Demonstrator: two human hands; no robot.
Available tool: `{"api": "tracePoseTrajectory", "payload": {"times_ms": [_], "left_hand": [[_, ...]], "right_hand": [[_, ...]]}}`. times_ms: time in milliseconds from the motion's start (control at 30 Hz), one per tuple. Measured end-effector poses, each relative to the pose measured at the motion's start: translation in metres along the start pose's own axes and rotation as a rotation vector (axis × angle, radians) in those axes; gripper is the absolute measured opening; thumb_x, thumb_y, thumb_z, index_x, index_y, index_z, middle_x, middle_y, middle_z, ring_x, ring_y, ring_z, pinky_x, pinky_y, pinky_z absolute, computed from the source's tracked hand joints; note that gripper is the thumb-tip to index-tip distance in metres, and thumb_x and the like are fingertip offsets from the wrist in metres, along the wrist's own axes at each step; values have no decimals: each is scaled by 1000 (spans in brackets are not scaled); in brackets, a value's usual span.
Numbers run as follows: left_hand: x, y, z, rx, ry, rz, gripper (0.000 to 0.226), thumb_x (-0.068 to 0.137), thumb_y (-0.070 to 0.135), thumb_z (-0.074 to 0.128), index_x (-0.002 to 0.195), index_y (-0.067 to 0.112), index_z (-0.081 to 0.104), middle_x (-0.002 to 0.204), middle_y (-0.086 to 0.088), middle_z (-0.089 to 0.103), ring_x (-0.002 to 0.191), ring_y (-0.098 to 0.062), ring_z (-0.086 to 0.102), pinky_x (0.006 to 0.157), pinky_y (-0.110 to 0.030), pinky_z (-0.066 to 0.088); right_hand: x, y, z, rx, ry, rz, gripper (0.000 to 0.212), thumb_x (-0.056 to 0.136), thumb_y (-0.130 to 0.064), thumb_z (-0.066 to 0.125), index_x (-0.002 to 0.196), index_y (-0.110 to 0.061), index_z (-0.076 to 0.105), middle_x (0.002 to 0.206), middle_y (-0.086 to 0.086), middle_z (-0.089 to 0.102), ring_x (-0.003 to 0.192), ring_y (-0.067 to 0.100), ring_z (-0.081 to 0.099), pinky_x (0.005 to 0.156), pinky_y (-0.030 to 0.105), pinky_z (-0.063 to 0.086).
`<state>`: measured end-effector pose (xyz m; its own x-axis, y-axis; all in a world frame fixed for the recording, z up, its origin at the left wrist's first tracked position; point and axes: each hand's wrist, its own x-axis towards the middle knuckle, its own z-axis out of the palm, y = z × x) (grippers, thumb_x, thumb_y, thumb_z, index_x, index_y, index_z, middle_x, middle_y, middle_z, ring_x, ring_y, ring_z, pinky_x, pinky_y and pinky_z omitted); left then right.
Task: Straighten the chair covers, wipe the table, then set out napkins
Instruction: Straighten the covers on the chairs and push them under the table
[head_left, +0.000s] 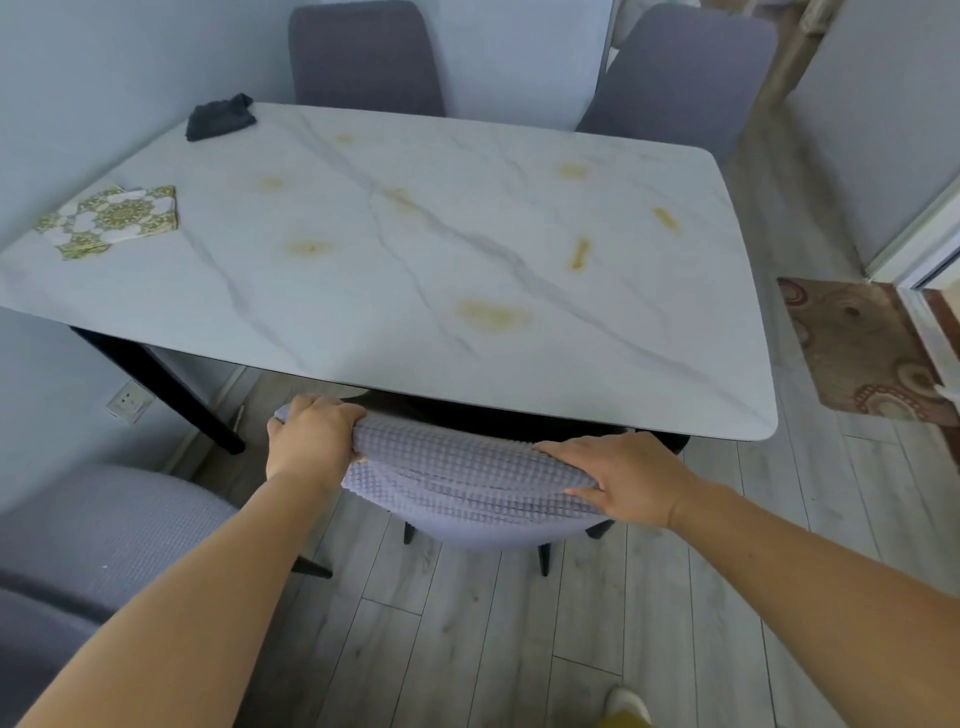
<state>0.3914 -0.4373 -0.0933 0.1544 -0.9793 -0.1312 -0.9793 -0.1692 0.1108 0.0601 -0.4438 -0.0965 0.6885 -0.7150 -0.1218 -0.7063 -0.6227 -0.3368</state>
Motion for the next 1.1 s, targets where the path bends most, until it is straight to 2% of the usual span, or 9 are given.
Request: {"api": "tracePoseTrajectory", "payload": {"times_ms": [67, 200, 300, 567, 733, 800, 933, 1000, 1100], "left_hand": [[1, 2, 6, -6, -3, -4, 37, 79, 10, 69, 112, 27, 65, 119, 1, 59, 124, -24, 38, 101, -51, 34], [7, 7, 8, -9, 28, 2, 37, 79, 8, 69, 112, 24, 66, 118, -1, 60, 124, -26, 38, 99, -51, 34], [10, 14, 7, 13, 17, -15, 33, 80, 12, 68, 110, 24, 65, 118, 2, 60, 123, -24, 37, 99, -50, 34], [21, 17, 6, 39, 8, -14, 35, 81, 11, 66, 112, 27, 63, 121, 6, 57, 125, -22, 36, 101, -54, 34], [24, 15, 1, 87, -30, 0, 39, 83, 19, 66, 120, 29, 58, 128, 7, 54, 129, -21, 33, 104, -51, 32], [25, 15, 0, 99, -40, 5, 39, 84, 22, 65, 121, 30, 57, 128, 7, 53, 129, -20, 33, 104, -50, 33], [24, 14, -2, 97, -73, 15, 42, 83, 28, 64, 124, 28, 52, 132, 5, 50, 130, -22, 31, 103, -54, 33], [23, 13, -6, 88, -122, 27, 65, 83, 30, 65, 139, 30, 35, 144, 1, 37, 138, -24, 21, 106, -61, 25], [13, 3, -14, 82, -144, 33, 97, 81, 31, 69, 149, 35, 0, 156, -3, 10, 145, -24, 0, 108, -66, 8]], "right_hand": [[2, 3, 5, 17, 0, -7, 52, 93, -36, 48, 143, -31, 36, 135, -9, 54, 115, 15, 57, 87, 27, 45], [8, 19, 3, 5, 13, -36, 53, 90, -33, 54, 141, -31, 40, 131, -9, 58, 108, 16, 61, 85, 35, 51], [11, 32, 1, -26, 27, -42, 56, 89, -32, 59, 141, -34, 38, 132, -14, 57, 106, 12, 62, 81, 30, 52], [18, 45, 5, 1, 101, -136, 74, 63, -27, 86, 130, -25, 54, 116, -10, 68, 84, 9, 70, 61, 25, 59], [21, 42, 5, 4, 150, -140, 78, 55, -26, 89, 126, -22, 58, 108, -8, 71, 74, 8, 70, 55, 24, 58], [21, 38, 2, -19, 102, -104, 75, 62, -30, 84, 130, -25, 54, 110, -9, 70, 81, 10, 70, 59, 26, 58], [26, 26, -15, -42, -170, 47, 67, 87, -42, 60, 145, -36, 28, 138, -13, 49, 117, 9, 53, 92, 28, 46], [34, 17, -27, -31, -308, 88, 73, 85, -51, 58, 146, -37, 21, 143, -14, 41, 122, 7, 46, 97, 26, 40], [53, -9, -44, -15, -329, 64, 84, 77, -63, 60, 146, -37, 20, 147, -14, 34, 126, 8, 40, 100, 26, 33]]}}
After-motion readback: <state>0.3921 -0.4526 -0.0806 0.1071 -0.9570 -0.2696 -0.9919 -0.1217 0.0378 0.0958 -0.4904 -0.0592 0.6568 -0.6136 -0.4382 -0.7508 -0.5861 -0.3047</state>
